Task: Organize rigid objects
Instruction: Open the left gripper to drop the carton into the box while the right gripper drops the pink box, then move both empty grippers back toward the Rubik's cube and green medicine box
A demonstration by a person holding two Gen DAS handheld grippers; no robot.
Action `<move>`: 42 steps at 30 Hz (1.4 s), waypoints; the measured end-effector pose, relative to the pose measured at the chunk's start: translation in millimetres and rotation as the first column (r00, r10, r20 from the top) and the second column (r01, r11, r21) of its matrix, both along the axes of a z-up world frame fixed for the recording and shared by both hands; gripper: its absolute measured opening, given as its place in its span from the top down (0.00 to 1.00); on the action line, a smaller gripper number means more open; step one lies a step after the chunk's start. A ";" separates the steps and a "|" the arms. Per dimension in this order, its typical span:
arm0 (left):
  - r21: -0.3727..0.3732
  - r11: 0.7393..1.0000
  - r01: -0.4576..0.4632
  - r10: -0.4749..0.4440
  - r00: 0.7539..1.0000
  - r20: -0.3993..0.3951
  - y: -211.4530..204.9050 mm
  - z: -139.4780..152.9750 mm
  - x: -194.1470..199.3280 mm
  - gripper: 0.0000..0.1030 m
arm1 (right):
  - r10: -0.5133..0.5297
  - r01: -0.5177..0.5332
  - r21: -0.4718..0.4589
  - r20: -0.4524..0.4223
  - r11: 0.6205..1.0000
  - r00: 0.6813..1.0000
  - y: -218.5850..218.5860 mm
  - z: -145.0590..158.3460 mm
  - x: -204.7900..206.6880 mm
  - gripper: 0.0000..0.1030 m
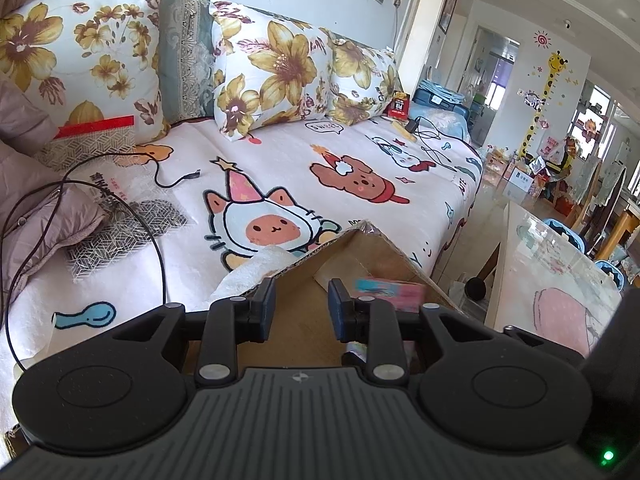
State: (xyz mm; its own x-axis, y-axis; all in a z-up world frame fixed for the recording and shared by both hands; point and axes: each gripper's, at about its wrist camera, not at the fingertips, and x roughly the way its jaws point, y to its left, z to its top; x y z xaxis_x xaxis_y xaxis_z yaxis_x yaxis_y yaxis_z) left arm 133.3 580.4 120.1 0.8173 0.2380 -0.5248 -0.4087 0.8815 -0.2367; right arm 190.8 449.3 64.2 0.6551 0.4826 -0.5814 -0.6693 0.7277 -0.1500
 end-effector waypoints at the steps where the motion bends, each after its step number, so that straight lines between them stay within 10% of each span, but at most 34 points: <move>1: -0.001 1.000 0.003 -0.003 1.000 0.000 -0.4 0.1 0.0 0.59 | -0.005 0.005 0.002 0.005 1.000 1.000 -2.6 0.9 -2.4 0.35; 24: 0.158 0.978 0.133 -0.131 0.991 -0.026 -33.4 -3.8 3.7 0.01 | -0.337 0.326 0.113 0.097 0.939 0.937 -103.8 11.7 -48.7 0.23; 31: 0.199 0.962 0.188 -0.178 0.982 -0.068 -50.4 -8.3 5.4 0.00 | -0.418 0.405 0.135 0.085 0.904 0.904 -130.1 7.8 -60.5 0.05; 42: 0.260 0.924 0.281 -0.255 0.958 -0.128 -68.2 -15.3 9.9 0.00 | -0.533 0.518 0.183 0.041 0.835 0.845 -178.7 0.7 -79.5 0.04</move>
